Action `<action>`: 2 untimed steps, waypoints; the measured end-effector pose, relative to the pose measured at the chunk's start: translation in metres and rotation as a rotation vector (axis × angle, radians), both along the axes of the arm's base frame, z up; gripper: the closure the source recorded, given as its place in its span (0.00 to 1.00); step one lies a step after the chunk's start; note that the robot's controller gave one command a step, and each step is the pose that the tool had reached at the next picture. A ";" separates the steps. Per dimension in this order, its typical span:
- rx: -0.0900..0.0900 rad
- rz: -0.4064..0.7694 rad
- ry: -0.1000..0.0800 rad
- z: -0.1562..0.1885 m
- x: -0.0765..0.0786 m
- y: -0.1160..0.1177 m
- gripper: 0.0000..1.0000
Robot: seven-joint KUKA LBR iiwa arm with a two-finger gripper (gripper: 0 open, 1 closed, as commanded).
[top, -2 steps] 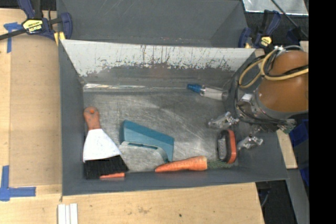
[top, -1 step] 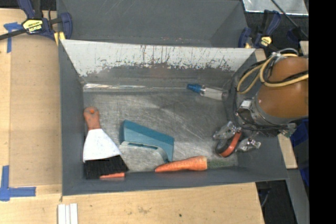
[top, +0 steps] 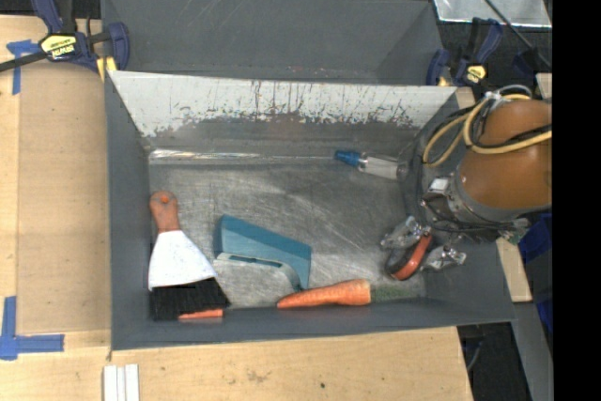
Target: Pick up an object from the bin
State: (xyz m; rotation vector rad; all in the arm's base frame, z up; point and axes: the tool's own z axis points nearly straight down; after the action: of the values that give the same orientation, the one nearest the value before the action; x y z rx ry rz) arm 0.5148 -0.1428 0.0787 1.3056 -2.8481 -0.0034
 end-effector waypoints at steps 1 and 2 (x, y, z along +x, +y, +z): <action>0.004 0.005 -0.003 0.045 -0.003 0.016 1.00; 0.004 -0.004 -0.008 0.107 -0.012 0.005 1.00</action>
Offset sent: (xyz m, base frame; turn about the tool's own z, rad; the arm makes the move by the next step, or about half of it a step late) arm -0.0145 0.0017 0.1119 0.0054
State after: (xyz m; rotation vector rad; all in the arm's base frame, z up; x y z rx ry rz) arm 0.5025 -0.1377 0.1856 1.3043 -2.8588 -0.0031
